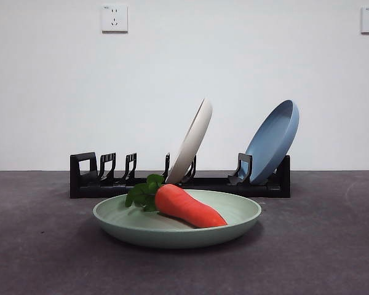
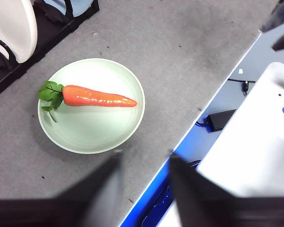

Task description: Take the green plate from the plate rack,put the plate on the table,take the carrot from the table,put the carrot in the plate

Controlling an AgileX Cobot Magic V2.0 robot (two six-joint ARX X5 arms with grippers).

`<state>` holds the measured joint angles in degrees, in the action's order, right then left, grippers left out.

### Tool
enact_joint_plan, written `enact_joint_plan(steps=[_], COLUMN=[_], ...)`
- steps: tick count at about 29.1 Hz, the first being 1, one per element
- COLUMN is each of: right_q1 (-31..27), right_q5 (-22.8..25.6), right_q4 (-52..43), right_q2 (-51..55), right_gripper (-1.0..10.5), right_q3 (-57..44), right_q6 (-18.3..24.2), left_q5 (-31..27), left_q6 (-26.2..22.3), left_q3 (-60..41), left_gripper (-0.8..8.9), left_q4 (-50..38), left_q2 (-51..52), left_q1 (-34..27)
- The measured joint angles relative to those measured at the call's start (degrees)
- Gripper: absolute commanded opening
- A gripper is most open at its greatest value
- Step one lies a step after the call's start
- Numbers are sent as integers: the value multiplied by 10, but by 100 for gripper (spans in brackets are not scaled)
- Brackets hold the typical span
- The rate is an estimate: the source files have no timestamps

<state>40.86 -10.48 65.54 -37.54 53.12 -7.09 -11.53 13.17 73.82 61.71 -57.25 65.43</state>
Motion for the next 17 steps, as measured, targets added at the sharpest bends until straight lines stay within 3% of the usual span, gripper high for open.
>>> enact_joint_plan(steps=[17], right_q1=[0], right_q5=[0], right_q4=[0], right_q2=[0], right_gripper=[1], right_q3=[0], right_q6=[0], left_q5=[-1], left_q6=[4], left_q3=[0], left_gripper=[-4], left_q4=[0], left_q2=[0], left_q1=[0])
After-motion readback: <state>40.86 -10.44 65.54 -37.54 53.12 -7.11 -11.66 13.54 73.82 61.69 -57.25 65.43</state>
